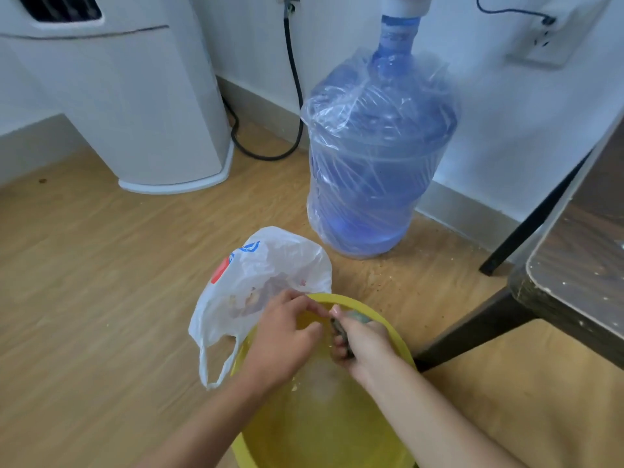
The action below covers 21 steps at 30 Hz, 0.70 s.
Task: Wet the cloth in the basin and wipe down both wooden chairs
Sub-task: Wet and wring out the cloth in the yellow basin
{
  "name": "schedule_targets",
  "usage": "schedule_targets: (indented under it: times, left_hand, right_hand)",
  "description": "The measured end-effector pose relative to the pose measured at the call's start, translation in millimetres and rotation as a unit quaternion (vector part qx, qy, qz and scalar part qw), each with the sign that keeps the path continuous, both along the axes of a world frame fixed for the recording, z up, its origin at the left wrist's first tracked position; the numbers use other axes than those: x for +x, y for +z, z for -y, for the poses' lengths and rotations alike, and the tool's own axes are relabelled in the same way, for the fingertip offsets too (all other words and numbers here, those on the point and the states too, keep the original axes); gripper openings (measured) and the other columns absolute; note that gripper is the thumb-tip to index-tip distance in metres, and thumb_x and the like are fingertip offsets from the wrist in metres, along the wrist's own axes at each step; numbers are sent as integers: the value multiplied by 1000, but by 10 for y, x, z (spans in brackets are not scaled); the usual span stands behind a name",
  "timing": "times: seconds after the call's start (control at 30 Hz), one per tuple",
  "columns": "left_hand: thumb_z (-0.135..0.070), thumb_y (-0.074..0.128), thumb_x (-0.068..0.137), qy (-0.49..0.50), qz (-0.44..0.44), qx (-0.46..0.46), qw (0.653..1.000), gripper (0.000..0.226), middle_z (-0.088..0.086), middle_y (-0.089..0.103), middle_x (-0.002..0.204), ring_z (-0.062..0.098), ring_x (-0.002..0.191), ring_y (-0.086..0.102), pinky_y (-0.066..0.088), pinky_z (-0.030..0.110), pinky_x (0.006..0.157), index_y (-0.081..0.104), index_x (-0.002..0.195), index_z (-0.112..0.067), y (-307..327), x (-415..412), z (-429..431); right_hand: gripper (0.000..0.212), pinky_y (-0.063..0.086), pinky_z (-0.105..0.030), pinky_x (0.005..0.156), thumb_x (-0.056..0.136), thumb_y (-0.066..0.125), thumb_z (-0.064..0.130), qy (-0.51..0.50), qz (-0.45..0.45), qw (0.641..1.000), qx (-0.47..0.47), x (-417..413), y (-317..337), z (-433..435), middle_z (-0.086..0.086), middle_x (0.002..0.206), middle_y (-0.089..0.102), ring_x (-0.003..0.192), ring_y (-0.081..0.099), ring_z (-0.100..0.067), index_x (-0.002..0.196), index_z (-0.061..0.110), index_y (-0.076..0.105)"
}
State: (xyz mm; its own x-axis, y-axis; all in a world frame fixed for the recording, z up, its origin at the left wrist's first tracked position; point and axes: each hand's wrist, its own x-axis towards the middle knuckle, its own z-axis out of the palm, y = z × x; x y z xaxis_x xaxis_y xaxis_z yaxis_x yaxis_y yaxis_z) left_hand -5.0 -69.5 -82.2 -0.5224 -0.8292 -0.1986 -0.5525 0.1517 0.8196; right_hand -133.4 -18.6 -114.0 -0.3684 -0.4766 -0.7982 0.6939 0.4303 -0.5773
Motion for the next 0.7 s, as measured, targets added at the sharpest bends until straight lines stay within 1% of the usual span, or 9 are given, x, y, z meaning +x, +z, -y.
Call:
schedule_targets:
  times: [0.07, 0.13, 0.2, 0.23, 0.37, 0.47, 0.6, 0.63, 0.7]
  left_hand:
    - [-30, 56, 76, 3, 8, 62, 998, 19, -12, 65, 97, 2, 88, 60, 46, 22, 75, 71, 87, -33, 22, -24, 38]
    - [-27, 59, 85, 9, 22, 93, 995, 13, -8, 69, 86, 5, 74, 60, 46, 24, 66, 71, 88, -28, 17, -64, 23]
    - [-24, 58, 90, 25, 27, 116, 993, 15, -5, 70, 81, 9, 72, 61, 47, 26, 66, 72, 88, -26, -11, -92, -3]
    - [-24, 57, 90, 35, 23, 133, 990, 16, -2, 72, 82, 12, 74, 64, 49, 29, 67, 72, 88, -26, -26, -99, -10]
    - [-25, 54, 91, 38, 18, 165, 985, 18, 3, 76, 91, 20, 86, 72, 57, 40, 76, 72, 89, -27, -43, -103, -23]
    - [-25, 54, 91, 35, 16, 174, 984, 17, 2, 75, 93, 18, 84, 73, 56, 40, 75, 70, 88, -26, -15, -125, -5]
    - [-21, 56, 90, 33, 11, 181, 983, 12, 1, 70, 93, 15, 78, 71, 53, 34, 70, 68, 91, -25, 41, -164, 6]
    - [-21, 57, 89, 35, 9, 182, 983, 12, 2, 69, 96, 17, 79, 71, 53, 33, 70, 67, 92, -25, 73, -166, -2]
    - [-19, 59, 87, 36, 6, 178, 983, 13, 1, 67, 102, 17, 79, 72, 54, 33, 69, 67, 94, -26, 171, -183, 7]
  right_hand:
    - [18, 26, -15, 33, 95, 76, 22, 35, -37, 998, 34, -11, 46, -57, 0, 56, 50, 33, 36, -9, 90, 9, 65]
    - [34, 23, -14, 34, 91, 76, 42, 66, -53, 994, 76, -25, 142, -111, 1, 55, 48, 31, 33, -11, 82, 14, 61]
    - [50, 24, -16, 35, 90, 65, 63, 88, -69, 987, 118, -54, 190, -128, 1, 56, 45, 33, 33, -14, 73, 17, 53]
    - [53, 24, -17, 36, 92, 60, 64, 99, -84, 983, 129, -66, 186, -122, 1, 57, 44, 36, 34, -16, 69, 17, 51]
    - [31, 25, -18, 39, 97, 49, 30, 128, -138, 975, 121, -82, 115, -82, 1, 57, 40, 46, 34, -19, 68, 19, 49]
    - [28, 24, -19, 41, 91, 44, 19, 153, -171, 967, 113, -105, 85, -75, 1, 51, 36, 43, 31, -19, 63, 18, 48]
    - [37, 33, -27, 48, 97, 46, 21, 199, -304, 924, 120, -118, 202, -76, -1, 54, 45, 49, 40, -24, 61, 14, 49]
    - [41, 36, -31, 52, 101, 48, 26, 199, -343, 911, 117, -100, 271, -89, -1, 57, 48, 52, 44, -24, 61, 14, 51]
    - [43, 38, -34, 59, 104, 49, 41, 192, -359, 909, 90, -65, 541, -141, 0, 70, 59, 63, 53, -21, 70, 16, 58]
